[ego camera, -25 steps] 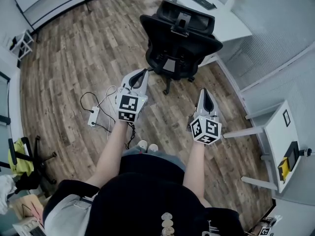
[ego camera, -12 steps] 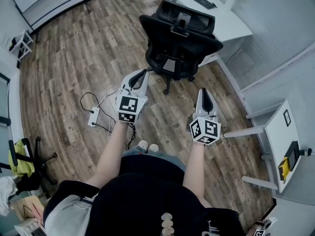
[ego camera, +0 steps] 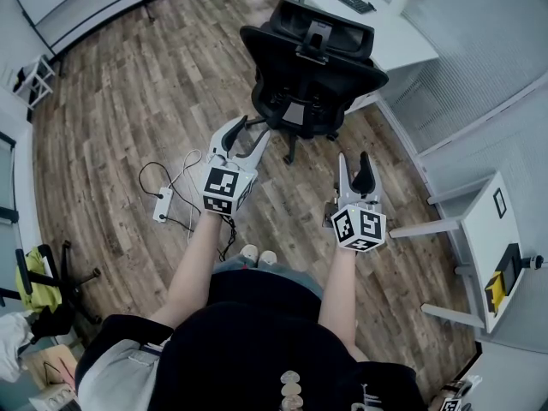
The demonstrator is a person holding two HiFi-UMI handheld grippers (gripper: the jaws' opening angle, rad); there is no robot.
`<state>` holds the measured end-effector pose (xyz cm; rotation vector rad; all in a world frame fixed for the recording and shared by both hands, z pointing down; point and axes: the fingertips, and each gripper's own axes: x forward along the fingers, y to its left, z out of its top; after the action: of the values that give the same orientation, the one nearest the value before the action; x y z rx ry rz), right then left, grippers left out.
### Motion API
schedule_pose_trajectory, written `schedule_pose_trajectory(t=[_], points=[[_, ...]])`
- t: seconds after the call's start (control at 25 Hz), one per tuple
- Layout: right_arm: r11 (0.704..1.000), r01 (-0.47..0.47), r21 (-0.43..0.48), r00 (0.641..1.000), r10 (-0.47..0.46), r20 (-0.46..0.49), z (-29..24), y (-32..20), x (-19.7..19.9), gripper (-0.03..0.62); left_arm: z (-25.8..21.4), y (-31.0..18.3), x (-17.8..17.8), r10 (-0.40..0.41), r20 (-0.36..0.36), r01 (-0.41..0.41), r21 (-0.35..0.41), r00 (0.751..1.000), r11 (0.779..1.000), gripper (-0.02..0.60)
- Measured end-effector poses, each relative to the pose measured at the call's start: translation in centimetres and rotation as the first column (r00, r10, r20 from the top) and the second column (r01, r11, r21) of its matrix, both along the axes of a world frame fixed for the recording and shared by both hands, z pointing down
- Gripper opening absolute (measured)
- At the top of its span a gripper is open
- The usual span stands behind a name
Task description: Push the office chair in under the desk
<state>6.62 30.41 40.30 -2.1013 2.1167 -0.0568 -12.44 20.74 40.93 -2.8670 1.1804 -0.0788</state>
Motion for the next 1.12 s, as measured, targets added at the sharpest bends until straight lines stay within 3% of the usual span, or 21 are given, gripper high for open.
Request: schedule_pose_trajectory(t=[0.72, 1.12], points=[[0.999, -0.051, -0.008, 0.998, 0.051, -0.02, 0.5, -3.1, 0.0, 0.239, 0.2, -4.7, -0.9, 0.024, -0.029, -0.024, 0.013, 0.999, 1.0, 0.249], [0.999, -0.046, -0.009, 0.999, 0.046, -0.013, 1.4, -9.8, 4.0, 0.239, 1.2, -11.4, 3.0, 0.013, -0.027, -0.012, 0.017, 1.0, 1.0, 0.256]])
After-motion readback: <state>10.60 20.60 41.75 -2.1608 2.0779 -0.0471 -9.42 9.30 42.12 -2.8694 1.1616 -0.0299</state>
